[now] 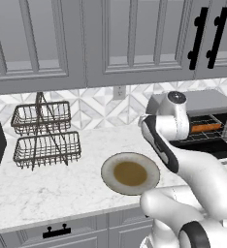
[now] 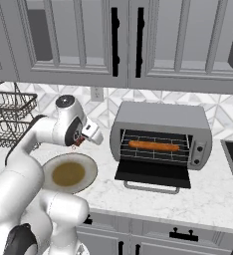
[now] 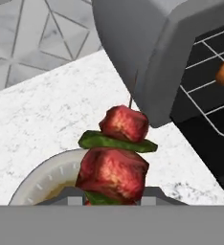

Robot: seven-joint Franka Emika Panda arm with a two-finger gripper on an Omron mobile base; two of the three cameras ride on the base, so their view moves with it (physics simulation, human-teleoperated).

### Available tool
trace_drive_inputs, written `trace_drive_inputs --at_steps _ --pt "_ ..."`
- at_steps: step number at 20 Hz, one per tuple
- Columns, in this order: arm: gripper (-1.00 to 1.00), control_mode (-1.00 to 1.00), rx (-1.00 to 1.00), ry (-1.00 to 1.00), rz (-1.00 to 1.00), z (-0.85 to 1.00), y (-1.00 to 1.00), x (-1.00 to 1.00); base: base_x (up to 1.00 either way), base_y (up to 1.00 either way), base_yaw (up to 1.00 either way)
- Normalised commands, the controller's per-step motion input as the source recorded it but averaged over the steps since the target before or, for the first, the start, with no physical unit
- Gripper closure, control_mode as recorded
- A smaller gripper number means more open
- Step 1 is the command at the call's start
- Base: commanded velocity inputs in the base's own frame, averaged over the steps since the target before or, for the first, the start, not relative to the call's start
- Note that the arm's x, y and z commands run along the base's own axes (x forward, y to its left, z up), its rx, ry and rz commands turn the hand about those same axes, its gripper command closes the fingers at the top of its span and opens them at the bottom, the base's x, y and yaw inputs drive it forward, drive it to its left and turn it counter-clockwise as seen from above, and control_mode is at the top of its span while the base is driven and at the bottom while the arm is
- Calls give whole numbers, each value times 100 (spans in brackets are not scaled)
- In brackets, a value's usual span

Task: Pick up the kebab skewer and baguette bread, and place them inside the toaster oven. Close the toaster oven door and start by setting the timer.

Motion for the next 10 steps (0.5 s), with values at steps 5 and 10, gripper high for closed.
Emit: trace_drive_inputs --at_steps 5,10 --pt "100 -100 22 -23 -49 15 -52 -26 0 0 0" --pt "100 -100 25 -23 -39 11 -85 -8 0 0 0"
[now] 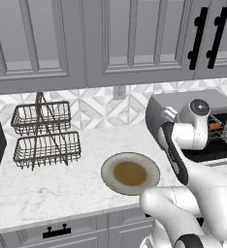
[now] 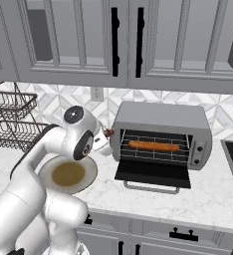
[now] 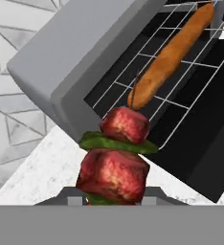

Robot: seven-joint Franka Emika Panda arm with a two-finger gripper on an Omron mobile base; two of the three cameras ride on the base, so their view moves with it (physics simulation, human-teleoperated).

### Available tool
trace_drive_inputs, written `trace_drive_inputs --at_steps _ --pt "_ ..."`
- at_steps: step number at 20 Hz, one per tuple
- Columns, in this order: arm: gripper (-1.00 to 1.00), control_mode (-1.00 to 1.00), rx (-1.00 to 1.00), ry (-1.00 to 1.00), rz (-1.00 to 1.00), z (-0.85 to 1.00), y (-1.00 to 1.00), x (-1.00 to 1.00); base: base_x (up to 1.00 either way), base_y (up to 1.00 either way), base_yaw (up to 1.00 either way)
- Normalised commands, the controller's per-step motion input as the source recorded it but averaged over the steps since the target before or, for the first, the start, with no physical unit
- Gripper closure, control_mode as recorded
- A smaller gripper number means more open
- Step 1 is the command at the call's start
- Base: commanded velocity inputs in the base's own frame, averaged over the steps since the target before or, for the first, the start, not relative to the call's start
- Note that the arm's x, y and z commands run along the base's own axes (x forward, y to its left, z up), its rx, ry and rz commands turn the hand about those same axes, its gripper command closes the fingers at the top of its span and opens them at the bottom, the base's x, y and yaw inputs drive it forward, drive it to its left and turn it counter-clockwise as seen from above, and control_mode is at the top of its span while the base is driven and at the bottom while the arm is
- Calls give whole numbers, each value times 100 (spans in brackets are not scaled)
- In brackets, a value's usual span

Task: Pick up the kebab skewer and baguette bread, and place them inside the toaster oven. Close the toaster oven door and start by setting the timer.

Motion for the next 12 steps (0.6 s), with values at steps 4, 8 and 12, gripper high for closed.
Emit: trace_drive_inputs --at_steps 4,8,12 --pt "100 -100 29 -14 -31 28 -100 0 0 0 0" --pt "100 -100 21 -9 -17 16 -91 0 0 0 0" --pt "100 -100 -1 -1 -3 0 -59 0 0 0 0"
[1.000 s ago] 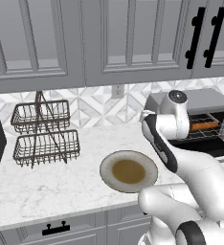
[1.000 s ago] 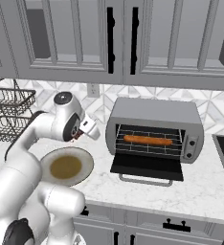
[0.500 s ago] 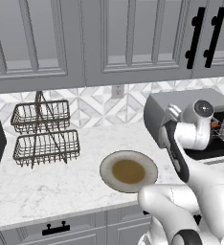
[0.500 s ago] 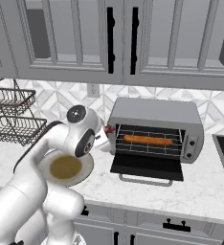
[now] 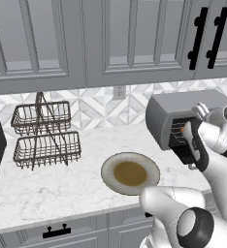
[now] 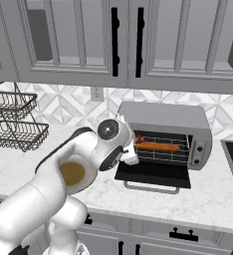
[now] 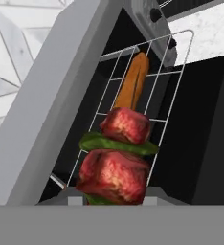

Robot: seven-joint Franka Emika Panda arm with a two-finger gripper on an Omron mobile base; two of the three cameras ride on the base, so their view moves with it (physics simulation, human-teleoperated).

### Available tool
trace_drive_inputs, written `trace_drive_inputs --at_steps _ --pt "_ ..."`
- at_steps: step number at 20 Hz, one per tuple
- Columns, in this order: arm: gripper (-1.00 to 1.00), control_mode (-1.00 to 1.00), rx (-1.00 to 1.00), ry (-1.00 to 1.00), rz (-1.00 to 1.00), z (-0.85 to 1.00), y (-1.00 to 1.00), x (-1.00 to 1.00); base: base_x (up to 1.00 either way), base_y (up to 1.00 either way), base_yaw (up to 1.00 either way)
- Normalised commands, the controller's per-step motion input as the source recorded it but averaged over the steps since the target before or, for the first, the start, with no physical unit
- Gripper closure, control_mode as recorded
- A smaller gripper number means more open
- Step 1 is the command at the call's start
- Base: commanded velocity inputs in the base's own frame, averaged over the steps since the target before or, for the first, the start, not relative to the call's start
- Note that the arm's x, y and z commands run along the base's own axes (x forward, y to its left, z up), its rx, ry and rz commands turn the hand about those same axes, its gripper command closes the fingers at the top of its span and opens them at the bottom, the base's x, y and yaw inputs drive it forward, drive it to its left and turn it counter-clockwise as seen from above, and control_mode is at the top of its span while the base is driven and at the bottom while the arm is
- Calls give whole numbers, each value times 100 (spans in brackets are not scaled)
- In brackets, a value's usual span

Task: Pick up the kebab skewer and baguette bread, and place them inside the toaster oven. Close the toaster oven door and start by setting the timer.

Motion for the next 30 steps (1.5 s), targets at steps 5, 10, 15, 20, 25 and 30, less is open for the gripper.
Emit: trace_drive_inputs --at_steps 5,10,15,20,25,30 --pt "100 -100 -3 3 0 1 -31 0 0 0 0" --pt "100 -100 -1 6 0 0 -24 0 0 0 0" --pt "100 -100 0 3 0 -4 -22 0 0 0 0" --pt "100 -100 0 0 0 -20 -21 4 0 0 0" --pt "100 -100 1 0 -1 -10 -18 9 0 0 0" --pt "100 -100 0 0 -2 -7 -5 23 0 0 0"
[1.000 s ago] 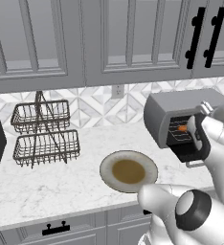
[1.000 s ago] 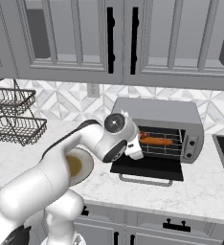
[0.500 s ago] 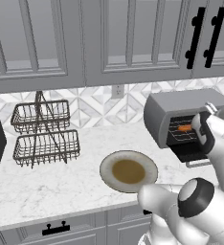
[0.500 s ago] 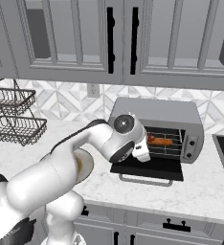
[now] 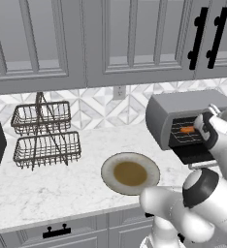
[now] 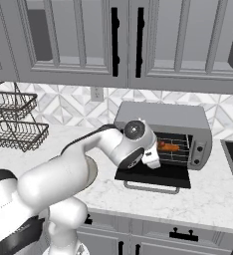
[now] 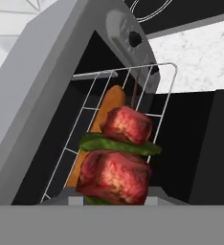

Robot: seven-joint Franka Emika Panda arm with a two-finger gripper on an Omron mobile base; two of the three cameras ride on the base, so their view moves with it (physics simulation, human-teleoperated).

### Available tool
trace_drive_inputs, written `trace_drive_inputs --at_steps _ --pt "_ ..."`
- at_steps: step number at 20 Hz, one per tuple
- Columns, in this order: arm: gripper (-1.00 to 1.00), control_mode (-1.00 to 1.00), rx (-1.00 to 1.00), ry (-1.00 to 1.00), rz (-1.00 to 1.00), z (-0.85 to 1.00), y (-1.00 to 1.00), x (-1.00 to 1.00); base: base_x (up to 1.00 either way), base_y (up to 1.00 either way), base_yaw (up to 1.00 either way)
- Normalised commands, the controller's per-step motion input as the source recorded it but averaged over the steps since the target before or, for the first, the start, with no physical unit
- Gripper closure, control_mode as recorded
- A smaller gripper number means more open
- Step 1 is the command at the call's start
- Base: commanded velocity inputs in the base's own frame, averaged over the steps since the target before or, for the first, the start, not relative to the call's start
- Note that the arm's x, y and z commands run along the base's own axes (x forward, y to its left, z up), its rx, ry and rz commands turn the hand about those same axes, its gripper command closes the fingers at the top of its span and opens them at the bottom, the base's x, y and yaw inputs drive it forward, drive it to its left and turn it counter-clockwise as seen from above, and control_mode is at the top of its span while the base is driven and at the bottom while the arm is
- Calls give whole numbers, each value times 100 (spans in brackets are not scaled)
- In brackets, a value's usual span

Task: Pick up the kebab skewer and baguette bread, and place them inside the toaster oven. Close the toaster oven door and start by setting the timer.

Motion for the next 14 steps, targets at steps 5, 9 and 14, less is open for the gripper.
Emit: trace_drive_inputs --at_steps 5,9,14 --pt "100 -100 0 0 -4 -7 0 25 0 0 0" --pt "100 -100 0 2 -2 -13 0 17 0 0 0" --pt "100 -100 0 4 0 -12 0 13 0 0 0"
